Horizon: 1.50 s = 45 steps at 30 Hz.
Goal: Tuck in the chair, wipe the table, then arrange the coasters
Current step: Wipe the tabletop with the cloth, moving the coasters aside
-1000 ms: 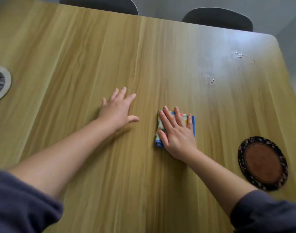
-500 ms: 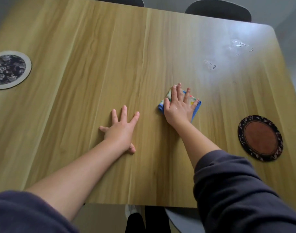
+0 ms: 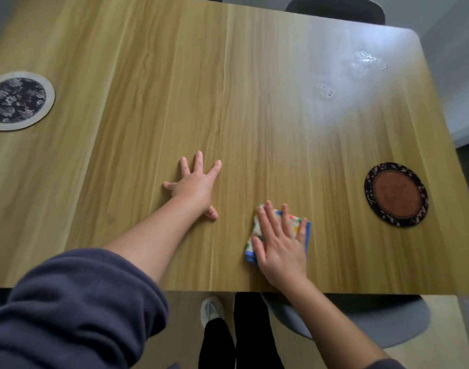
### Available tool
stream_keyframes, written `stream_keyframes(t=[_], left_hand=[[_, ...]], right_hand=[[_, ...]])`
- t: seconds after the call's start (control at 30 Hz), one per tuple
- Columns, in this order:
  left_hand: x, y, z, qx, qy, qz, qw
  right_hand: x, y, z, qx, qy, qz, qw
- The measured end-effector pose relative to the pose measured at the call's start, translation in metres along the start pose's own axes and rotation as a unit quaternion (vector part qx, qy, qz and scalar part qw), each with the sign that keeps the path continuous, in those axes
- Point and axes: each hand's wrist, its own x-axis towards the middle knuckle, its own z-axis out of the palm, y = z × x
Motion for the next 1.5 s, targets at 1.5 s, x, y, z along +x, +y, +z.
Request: stream_keyframes(t=[1.5], left_hand=[[0.018, -0.003, 0.013, 0.021, 0.013, -0.005, 1.000]], right_hand=[[0.133, 0.109, -0.057, -0.047, -0.004, -0.072, 0.996]])
